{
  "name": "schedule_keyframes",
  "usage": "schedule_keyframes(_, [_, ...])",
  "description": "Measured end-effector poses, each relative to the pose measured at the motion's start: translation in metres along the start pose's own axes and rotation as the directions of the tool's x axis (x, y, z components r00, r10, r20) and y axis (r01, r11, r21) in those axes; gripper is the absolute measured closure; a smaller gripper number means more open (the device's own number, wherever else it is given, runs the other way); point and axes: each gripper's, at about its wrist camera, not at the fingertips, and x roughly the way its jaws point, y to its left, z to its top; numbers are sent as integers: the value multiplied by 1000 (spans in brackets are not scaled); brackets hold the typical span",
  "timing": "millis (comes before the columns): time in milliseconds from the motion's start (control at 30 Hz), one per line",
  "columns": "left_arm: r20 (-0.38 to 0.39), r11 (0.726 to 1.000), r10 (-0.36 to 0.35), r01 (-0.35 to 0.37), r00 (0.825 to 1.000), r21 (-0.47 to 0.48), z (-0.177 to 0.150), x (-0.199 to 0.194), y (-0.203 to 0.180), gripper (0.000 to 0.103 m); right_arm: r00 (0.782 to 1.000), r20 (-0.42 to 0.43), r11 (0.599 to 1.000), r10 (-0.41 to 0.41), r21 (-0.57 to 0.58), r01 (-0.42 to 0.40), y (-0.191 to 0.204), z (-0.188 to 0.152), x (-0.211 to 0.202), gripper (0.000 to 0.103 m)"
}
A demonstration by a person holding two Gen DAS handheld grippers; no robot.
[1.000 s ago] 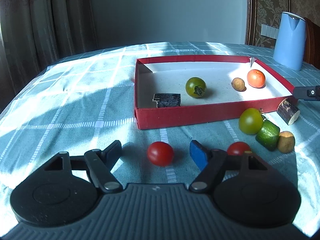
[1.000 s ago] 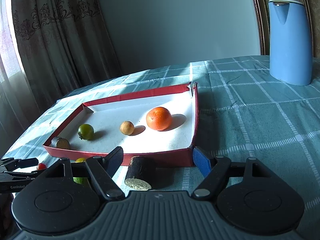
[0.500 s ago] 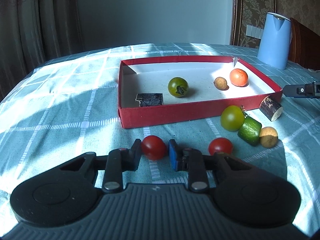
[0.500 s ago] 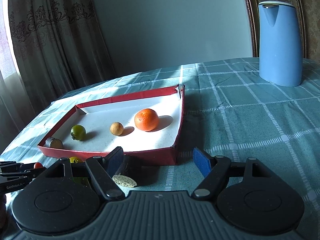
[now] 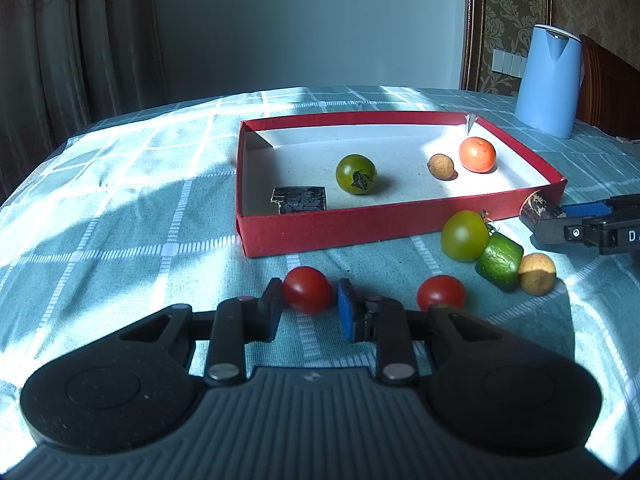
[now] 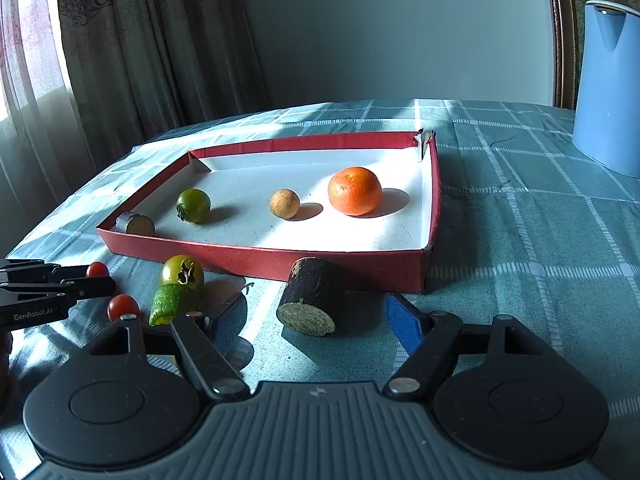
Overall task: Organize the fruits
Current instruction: 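Close the left tool on the red tomato while the right tool closes on the dark log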
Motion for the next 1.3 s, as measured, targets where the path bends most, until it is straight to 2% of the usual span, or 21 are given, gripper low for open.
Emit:
schedule_keyframes(233, [0,1000,0,0,1000,0,0,0,0,77,999,-6,999,-34,-41,33,10,1,6,27])
schedule_keyframes(367, [0,1000,-1,1,1000,-1,0,0,0,77,998,-4,997,-58,-56,57,13,1,8,41])
schedule_keyframes(467, [0,1000,0,0,1000,0,0,0,0,77,997,-1,994,-80,-69,80,14,1,9,47])
schedule_keyframes(533, [-1,1000,10,-10,1000,-4,0,0,0,73,994,6,990,-106,-88,106,18,-1,9,52])
schedule_keyframes(667, [-1,1000,9,-9,1000,-7,0,0,1,73,994,13,987,-105,-123,105,23,-2,9,63])
schedule_keyframes(1000, [-1,1000,9,-9,1000,-8,0,0,1,73,990,33,975,-141,-169,144,32,-5,10,66])
schedule_keyframes(1300, [-1,1000,8,-8,1000,-8,0,0,1,73,987,40,975,-154,-158,159,31,-5,7,67])
